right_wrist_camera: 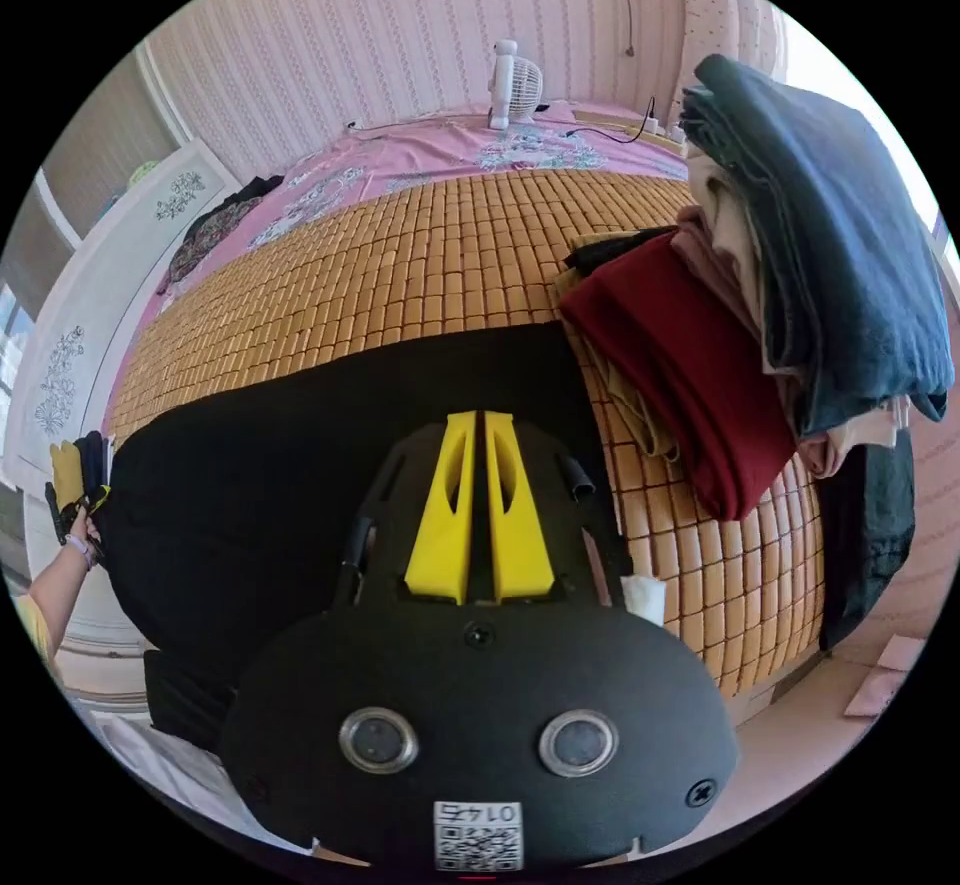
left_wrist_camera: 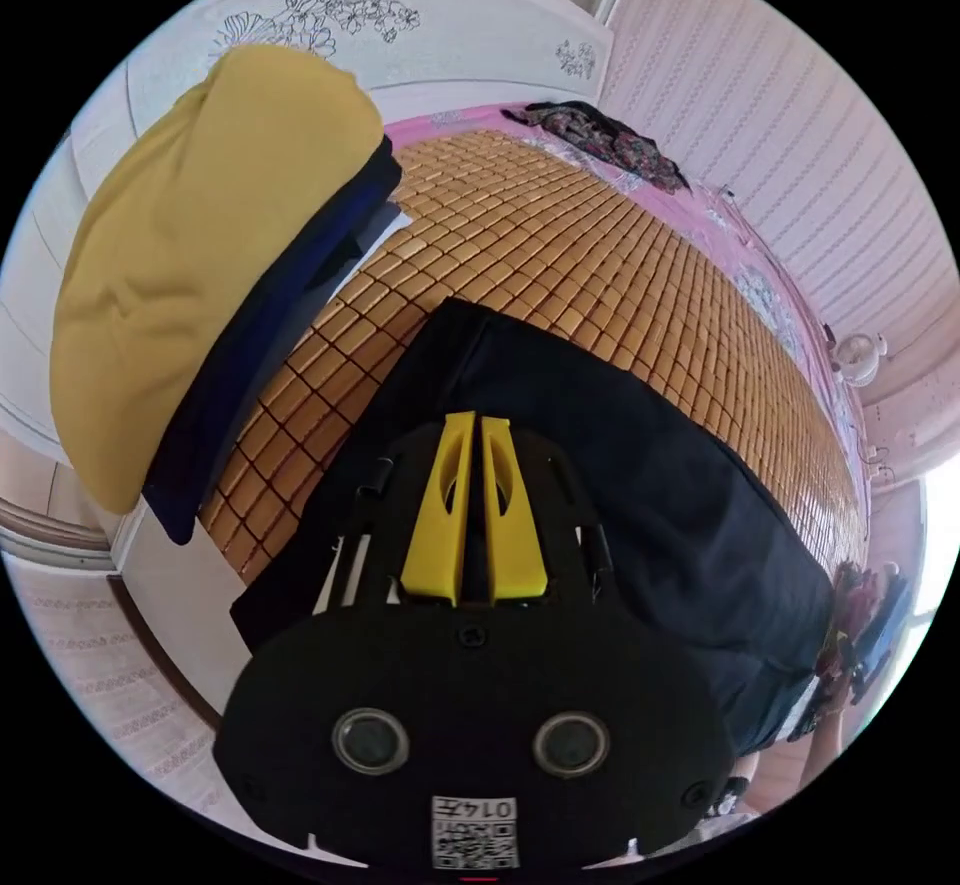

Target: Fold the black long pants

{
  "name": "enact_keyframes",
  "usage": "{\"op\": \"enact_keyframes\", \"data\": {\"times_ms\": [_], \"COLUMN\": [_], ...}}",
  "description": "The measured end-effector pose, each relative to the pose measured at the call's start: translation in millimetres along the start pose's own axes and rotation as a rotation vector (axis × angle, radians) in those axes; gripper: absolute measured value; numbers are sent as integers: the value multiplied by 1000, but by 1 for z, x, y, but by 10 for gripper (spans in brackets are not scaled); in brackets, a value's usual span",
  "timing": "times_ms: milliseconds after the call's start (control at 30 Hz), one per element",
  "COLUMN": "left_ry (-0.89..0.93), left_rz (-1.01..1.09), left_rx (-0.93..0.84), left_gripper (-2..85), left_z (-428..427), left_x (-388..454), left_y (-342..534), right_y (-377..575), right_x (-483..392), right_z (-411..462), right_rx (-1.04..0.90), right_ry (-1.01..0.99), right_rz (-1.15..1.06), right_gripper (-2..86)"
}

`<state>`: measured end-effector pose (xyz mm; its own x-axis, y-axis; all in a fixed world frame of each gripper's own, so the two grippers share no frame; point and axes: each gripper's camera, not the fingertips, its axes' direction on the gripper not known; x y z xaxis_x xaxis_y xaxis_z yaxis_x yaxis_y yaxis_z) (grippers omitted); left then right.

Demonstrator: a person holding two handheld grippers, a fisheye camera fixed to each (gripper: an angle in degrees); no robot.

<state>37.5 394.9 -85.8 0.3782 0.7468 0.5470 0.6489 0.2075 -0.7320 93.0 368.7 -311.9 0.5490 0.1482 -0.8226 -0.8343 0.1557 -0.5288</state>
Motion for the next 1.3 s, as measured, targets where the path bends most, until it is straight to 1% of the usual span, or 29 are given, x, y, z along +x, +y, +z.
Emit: {"op": "enact_keyframes", "data": {"times_ms": [67,133,167,200,267,300,367,433,467,533,567,600,667,700,733,767,800,833,867,933,1000,1033,1100,1167,1200,1300], "left_ry": [86,157,231,267,374,386,433,452,459,475,474,476,475,472,471,473,473,471,463,455,475,492,505,475,465,421], "left_rz": [129,193,214,218,226,227,231,270,285,312,329,339,390,401,418,428,430,432,426,392,319,246,158,64,41,-119], "left_rx": [58,25,-15,-35,-109,-127,-181,-219,-235,-248,-264,-270,-268,-258,-244,-243,-246,-251,-257,-259,-256,-255,-242,-211,-198,-128], "left_gripper": [1,15,26,31,43,44,48,49,50,51,51,51,51,51,51,51,51,51,51,53,55,58,60,62,63,71], "left_z": [-20,-26,-27,-27,-23,-22,-17,-11,-7,-1,3,4,1,-1,-5,-6,-5,-3,0,6,11,15,17,16,15,9], "left_x": [9,14,15,16,18,19,25,34,40,47,51,53,59,59,59,57,56,53,49,39,23,8,-15,-46,-54,-99], "left_y": [26,54,76,87,128,136,160,171,174,177,178,179,179,179,179,180,180,183,186,191,196,200,206,216,218,231], "right_y": [43,85,113,128,178,188,214,221,223,221,218,216,206,203,200,202,205,214,226,246,260,268,277,285,287,291], "right_x": [44,80,103,113,146,153,175,186,192,201,204,205,201,201,200,201,203,208,215,225,231,234,240,251,253,258], "right_z": [-38,-56,-64,-67,-74,-74,-75,-74,-73,-76,-83,-89,-137,-152,-180,-198,-202,-198,-188,-173,-161,-156,-154,-159,-160,-169], "right_rx": [-5,-60,-108,-128,-203,-220,-244,-231,-226,-214,-182,-160,6,54,115,117,98,18,-55,-120,-179,-208,-210,-183,-177,-141], "right_ry": [62,110,107,99,57,40,-71,-148,-215,-306,-380,-412,-507,-526,-524,-461,-419,-339,-293,-279,-268,-264,-282,-324,-333,-353], "right_rz": [50,142,212,243,362,391,475,501,502,525,515,507,436,407,342,301,291,293,319,362,382,407,448,502,511,525], "right_gripper": [68,96,110,117,139,144,150,135,99,54,36,31,19,18,15,14,13,13,13,14,15,15,16,17,17,19]}}
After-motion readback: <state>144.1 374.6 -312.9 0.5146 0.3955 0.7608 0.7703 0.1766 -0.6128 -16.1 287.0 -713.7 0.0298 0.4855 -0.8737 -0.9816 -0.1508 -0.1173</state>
